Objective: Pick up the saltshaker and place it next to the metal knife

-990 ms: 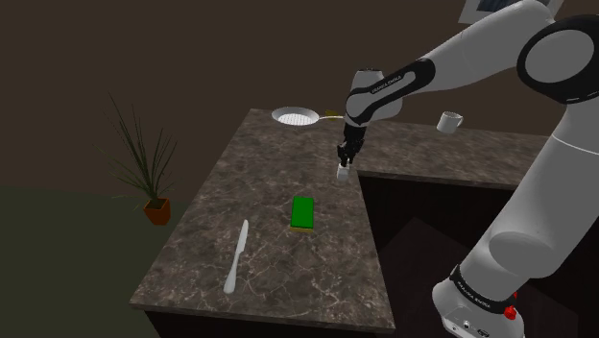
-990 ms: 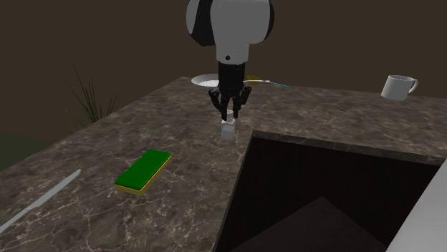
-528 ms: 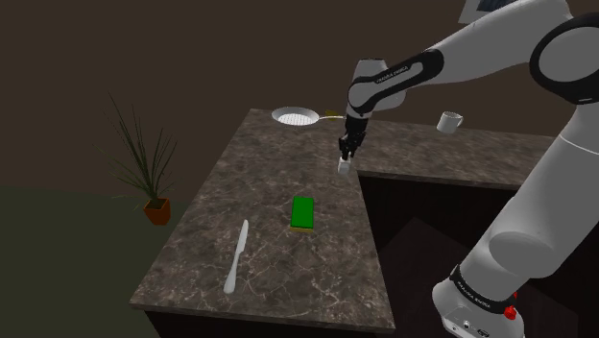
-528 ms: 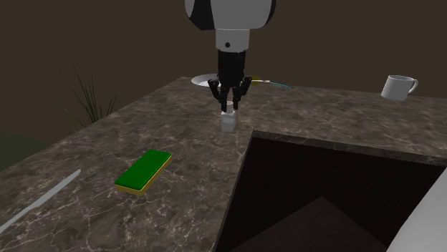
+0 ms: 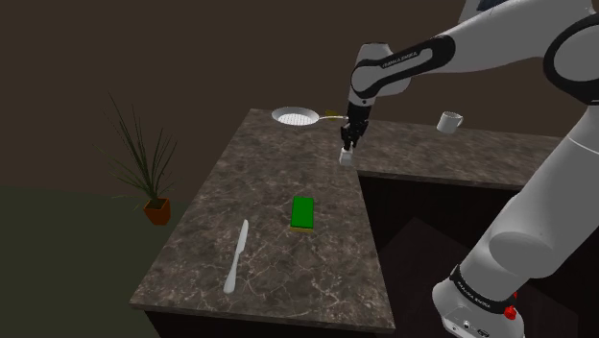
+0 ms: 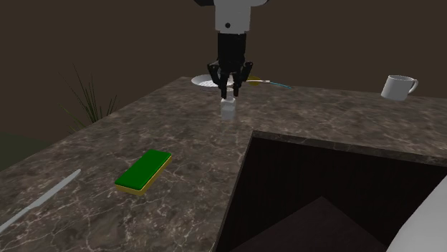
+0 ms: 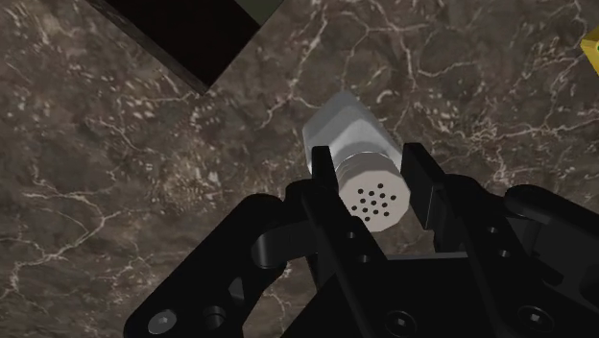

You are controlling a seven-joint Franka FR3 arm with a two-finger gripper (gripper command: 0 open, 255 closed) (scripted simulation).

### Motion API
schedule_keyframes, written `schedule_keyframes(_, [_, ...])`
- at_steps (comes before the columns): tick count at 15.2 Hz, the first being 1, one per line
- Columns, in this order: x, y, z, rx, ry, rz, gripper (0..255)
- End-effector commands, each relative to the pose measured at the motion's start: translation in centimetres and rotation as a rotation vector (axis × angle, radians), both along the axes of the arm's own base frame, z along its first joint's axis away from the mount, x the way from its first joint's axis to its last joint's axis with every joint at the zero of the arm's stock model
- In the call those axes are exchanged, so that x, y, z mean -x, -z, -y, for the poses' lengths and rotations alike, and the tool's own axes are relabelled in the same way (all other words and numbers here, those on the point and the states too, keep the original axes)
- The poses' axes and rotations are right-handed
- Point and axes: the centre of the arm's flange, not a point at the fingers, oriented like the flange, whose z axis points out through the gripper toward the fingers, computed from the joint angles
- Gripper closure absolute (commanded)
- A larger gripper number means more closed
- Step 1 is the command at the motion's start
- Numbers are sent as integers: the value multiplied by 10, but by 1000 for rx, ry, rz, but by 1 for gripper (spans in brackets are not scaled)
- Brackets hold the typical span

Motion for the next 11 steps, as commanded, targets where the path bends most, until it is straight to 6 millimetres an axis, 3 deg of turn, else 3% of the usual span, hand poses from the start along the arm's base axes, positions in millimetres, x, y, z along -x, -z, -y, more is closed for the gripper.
schedule_keyframes(1, [1, -10, 1, 0, 0, -1, 255])
schedule_keyframes(11, [1, -63, 1, 0, 0, -1, 255])
